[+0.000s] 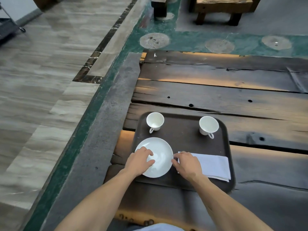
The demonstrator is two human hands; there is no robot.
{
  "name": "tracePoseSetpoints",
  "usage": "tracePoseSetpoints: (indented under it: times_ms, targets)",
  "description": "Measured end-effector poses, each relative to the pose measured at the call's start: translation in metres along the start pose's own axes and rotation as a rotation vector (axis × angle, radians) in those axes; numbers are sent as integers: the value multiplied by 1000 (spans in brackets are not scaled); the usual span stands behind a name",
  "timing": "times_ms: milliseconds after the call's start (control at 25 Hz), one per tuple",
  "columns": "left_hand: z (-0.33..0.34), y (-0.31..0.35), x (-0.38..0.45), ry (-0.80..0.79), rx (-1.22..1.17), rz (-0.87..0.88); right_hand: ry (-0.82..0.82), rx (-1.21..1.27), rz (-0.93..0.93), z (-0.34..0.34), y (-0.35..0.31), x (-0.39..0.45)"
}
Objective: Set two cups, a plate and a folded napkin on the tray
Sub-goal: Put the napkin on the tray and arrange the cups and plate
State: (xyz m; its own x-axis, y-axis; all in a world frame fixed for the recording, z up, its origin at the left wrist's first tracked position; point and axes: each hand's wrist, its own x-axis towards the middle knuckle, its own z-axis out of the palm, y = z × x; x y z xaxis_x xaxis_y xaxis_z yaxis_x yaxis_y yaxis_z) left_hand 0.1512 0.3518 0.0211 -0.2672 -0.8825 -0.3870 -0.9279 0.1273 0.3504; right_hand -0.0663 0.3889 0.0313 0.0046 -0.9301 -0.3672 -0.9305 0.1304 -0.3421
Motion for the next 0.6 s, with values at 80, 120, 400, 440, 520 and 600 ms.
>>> tracePoseSetpoints:
  times_ms: [80, 120, 400, 440, 520, 600]
  targets:
    - [-7, -14, 7, 1, 3, 28, -3, 3, 9, 4, -16, 8]
    - [-11, -20, 10, 4, 5, 38, -3, -2, 13, 6, -22, 11]
    - [-32, -45, 41, 0, 23, 92, 15, -43, 49, 3, -45, 35]
    - [-35, -46, 46, -1, 20, 99, 22, -44, 53, 1, -45, 39]
    - [-41, -47, 58, -1, 12, 115, 36, -47, 64, -3, -44, 49]
    - [-48, -50, 69, 14, -14, 109, 42, -47, 65, -7, -43, 63]
